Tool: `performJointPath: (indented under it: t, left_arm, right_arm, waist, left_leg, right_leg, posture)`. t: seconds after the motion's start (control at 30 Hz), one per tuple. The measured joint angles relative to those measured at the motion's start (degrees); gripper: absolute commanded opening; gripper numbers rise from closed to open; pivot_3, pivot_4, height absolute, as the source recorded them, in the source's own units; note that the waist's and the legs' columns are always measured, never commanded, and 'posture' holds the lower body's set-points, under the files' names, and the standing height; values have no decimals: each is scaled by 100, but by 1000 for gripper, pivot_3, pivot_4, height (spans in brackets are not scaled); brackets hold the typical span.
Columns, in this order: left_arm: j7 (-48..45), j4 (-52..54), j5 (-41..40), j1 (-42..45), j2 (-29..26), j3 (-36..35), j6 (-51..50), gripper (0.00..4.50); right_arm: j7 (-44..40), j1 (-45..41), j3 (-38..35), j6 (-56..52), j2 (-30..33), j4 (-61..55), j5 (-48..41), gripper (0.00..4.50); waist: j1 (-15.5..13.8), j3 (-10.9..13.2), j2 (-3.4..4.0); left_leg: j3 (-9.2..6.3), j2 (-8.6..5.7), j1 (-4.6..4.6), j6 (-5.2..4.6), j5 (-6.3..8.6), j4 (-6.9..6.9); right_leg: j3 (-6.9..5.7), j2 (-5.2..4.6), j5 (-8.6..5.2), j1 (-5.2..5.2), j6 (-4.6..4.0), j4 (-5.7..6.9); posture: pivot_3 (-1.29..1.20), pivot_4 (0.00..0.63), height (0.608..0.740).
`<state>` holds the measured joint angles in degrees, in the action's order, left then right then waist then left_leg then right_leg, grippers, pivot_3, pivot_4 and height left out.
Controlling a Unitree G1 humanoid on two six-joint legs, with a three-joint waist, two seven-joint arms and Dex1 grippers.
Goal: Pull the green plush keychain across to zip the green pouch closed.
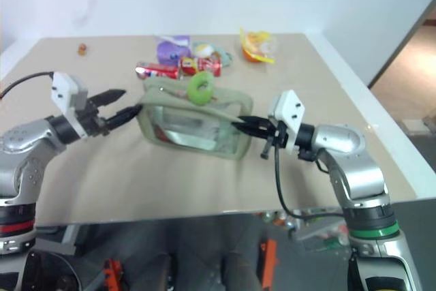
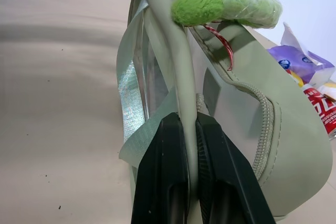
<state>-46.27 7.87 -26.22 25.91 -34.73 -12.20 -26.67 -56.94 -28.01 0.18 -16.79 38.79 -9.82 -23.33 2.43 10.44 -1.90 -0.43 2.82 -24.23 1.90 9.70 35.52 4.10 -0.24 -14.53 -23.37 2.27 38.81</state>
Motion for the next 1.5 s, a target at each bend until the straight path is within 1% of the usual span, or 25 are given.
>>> performJointPath:
  t: [0.2,0.23,0.33,0.37,0.47,0.5,0.53,0.6,0.67,0.77,0.83,0.97,1.03,1.1,1.3,1.43,1.5]
  left_arm:
    - [-77,-278,-100,199,163,139,39,3249]
    - [-85,-312,-101,226,188,164,58,2732]
    - [-147,-531,-86,345,242,274,166,1786]
    - [-159,-560,-82,358,250,290,188,1346]
    - [-181,-618,-88,375,254,312,219,457]
    - [-183,-618,-89,375,257,319,219,43]
    - [-185,-617,-90,375,261,333,217,43]
    - [-179,-607,-103,374,270,340,206,0]
    - [-164,-557,-125,366,269,339,175,0]
    - [-152,-418,-146,290,247,329,125,0]
    - [-150,-339,-167,220,246,337,88,0]
    - [-120,-145,-209,160,243,344,-56,0]
    - [-73,-68,-241,130,247,348,-101,0]
    - [-40,3,-273,104,250,374,-130,0]
    - [87,188,-316,20,275,397,-184,0]
    - [195,265,-361,-37,292,392,-222,0]
    - [246,348,-366,-87,303,390,-241,0]
  right_arm:
    - [15,15,-9,-56,3,-40,-1,0]
    - [24,19,-9,-62,4,-53,0,0]
    - [65,23,-9,-85,4,-69,-1,0]
    - [75,24,-10,-87,4,-73,-1,0]
    - [88,28,-11,-100,5,-86,-4,0]
    - [92,29,-18,-129,5,-102,-12,0]
    - [100,29,-24,-155,6,-121,-16,0]
    - [143,27,-66,-321,-14,-125,-148,767]
    - [140,26,-86,-440,5,-125,-234,1326]
    - [91,-89,-98,-570,88,-126,-350,2409]
    - [177,-480,-185,-713,75,-126,-483,3128]
    - [589,-1761,-310,-1046,-233,-105,-668,4469]
    - [714,-2138,-221,-1179,-497,-20,-691,4469]
    - [757,-2323,-11,-1259,-733,170,-656,4469]
    - [425,-2279,744,-747,-914,795,8,4469]
    - [248,-2151,869,-536,-912,1081,235,4469]
    - [210,-2151,869,-505,-907,1175,299,3942]
  waist:
    - [2,0,0]
    - [2,0,0]
    - [4,0,0]
    - [4,0,0]
    - [5,0,0]
    - [5,0,0]
    - [4,0,0]
    - [4,0,0]
    - [3,0,0]
    - [6,2,3]
    - [14,6,10]
    - [31,5,8]
    - [29,4,7]
    - [14,4,7]
    - [5,4,7]
    - [3,5,8]
    - [5,5,8]
  left_leg:
    - [0,0,0,0,0,0]
    - [0,-1,0,0,0,1]
    - [0,-1,0,0,0,1]
    - [0,-1,0,0,0,0]
    - [0,-1,0,0,0,-1]
    - [0,-1,-1,0,0,-1]
    - [-1,-1,-1,0,0,-1]
    - [0,-2,-1,0,0,0]
    - [0,-3,-2,0,0,0]
    - [1,-3,-3,0,0,0]
    - [3,-4,-4,0,0,0]
    - [-4,5,1,0,0,-3]
    - [-5,7,0,0,0,-8]
    - [-5,5,-6,0,0,-8]
    - [0,-4,-13,1,2,-8]
    - [-1,-4,-14,1,2,-8]
    - [-2,-4,-12,1,2,-8]
  right_leg:
    - [0,0,0,1,0,0]
    - [0,0,1,1,1,0]
    - [0,0,1,1,1,0]
    - [0,0,1,0,1,0]
    - [0,0,-1,0,1,0]
    - [0,0,-1,0,1,0]
    - [0,-1,-1,1,1,0]
    - [0,-1,-1,1,2,-1]
    - [1,-3,0,0,2,-1]
    - [2,-3,-1,-1,3,-1]
    - [5,-3,1,-6,4,0]
    - [0,9,2,-4,-5,0]
    - [-2,10,0,-5,-9,0]
    - [-3,6,-3,-6,-7,-1]
    - [-1,-7,-4,-9,-1,-8]
    - [-1,-6,-5,-9,-1,-9]
    - [-2,-5,-4,-9,-1,-8]
  posture:
    - [0,150,740]
    - [0,150,740]
    - [0,150,740]
    - [0,150,740]
    - [0,150,740]
    - [0,150,740]
    - [0,150,740]
    - [0,150,740]
    - [0,150,740]
    - [0,150,740]
    - [0,150,740]
    - [0,150,740]
    - [0,150,740]
    - [0,150,740]
    - [0,150,740]
    - [0,150,740]
    - [0,150,740]
